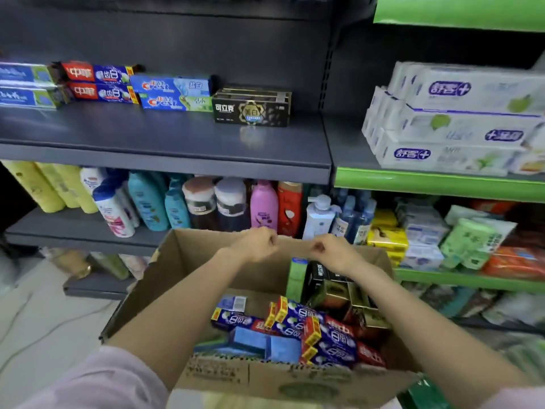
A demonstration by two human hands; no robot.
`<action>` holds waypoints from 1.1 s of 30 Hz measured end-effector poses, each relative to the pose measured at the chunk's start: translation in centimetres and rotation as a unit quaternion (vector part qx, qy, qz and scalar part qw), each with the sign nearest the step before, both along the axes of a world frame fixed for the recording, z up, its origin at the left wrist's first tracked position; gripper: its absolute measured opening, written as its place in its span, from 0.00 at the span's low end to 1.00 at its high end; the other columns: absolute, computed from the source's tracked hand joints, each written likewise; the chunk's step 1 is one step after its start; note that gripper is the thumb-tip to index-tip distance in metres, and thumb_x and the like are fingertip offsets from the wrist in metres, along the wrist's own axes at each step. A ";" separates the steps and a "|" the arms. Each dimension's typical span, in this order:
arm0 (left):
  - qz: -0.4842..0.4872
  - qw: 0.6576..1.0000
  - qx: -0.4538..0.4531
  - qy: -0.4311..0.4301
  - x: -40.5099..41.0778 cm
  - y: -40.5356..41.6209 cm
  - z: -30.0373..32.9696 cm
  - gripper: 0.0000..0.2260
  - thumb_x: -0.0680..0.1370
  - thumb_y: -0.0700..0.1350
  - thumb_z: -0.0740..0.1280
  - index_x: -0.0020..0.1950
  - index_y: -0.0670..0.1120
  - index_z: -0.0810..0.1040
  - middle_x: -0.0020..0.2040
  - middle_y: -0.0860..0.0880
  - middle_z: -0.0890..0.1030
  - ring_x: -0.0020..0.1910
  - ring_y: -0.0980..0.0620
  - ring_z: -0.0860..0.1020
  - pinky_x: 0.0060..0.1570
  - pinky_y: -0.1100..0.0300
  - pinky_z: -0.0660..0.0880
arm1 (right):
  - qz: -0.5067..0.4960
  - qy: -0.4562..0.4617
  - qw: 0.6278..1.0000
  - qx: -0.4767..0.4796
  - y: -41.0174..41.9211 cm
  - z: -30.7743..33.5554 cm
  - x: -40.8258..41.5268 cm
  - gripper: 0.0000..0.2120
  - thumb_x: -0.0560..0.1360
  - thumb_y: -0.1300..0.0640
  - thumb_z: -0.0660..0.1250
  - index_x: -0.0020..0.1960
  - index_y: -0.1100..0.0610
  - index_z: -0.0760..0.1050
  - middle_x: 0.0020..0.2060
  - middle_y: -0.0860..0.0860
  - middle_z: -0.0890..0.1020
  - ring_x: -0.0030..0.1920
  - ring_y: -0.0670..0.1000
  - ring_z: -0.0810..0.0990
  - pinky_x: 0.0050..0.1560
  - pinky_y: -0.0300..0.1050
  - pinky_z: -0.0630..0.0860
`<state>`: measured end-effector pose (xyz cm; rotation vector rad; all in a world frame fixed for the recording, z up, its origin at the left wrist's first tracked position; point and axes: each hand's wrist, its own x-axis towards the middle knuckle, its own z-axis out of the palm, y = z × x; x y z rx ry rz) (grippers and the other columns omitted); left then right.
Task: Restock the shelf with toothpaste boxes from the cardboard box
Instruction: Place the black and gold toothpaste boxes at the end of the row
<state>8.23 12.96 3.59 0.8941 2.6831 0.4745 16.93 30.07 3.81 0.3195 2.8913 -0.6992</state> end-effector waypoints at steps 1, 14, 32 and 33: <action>-0.012 0.999 -0.031 0.021 0.2 0.5 -1.1 0.12 0.78 0.47 0.62 0.59 0.46 0.79 0.56 0.45 0.82 0.56 0.44 0.79 0.55 0.58 0.71 | -0.012 -0.010 1.000 0.007 0.4 -1.5 0.1 0.09 0.77 0.59 0.61 0.54 0.57 0.77 0.53 0.56 0.81 0.54 0.57 0.79 0.50 0.46 0.74; -0.062 0.981 -0.136 0.124 3.0 4.6 -8.8 0.24 0.77 0.44 0.62 0.73 0.45 0.62 0.70 0.45 0.67 0.69 0.44 0.65 0.65 0.48 0.64 | 0.021 -0.082 0.988 0.131 2.2 -9.8 3.2 0.30 0.69 0.57 0.73 0.67 0.57 0.64 0.69 0.56 0.60 0.69 0.57 0.62 0.63 0.52 0.71; -0.169 0.950 -0.183 0.188 3.4 10.2 -11.0 0.28 0.75 0.35 0.63 0.74 0.44 0.59 0.67 0.39 0.65 0.66 0.40 0.65 0.65 0.49 0.64 | -0.150 0.153 0.960 -0.180 5.2 -5.9 4.8 0.26 0.64 0.56 0.78 0.61 0.53 0.76 0.54 0.46 0.79 0.54 0.44 0.75 0.52 0.32 0.69; -0.161 0.951 -0.181 0.190 3.4 10.4 -10.8 0.28 0.76 0.36 0.63 0.74 0.45 0.59 0.65 0.39 0.66 0.65 0.40 0.66 0.64 0.50 0.64 | -0.165 0.155 0.958 -0.175 5.3 -5.9 5.0 0.26 0.64 0.55 0.78 0.60 0.54 0.76 0.53 0.46 0.79 0.54 0.45 0.75 0.52 0.34 0.70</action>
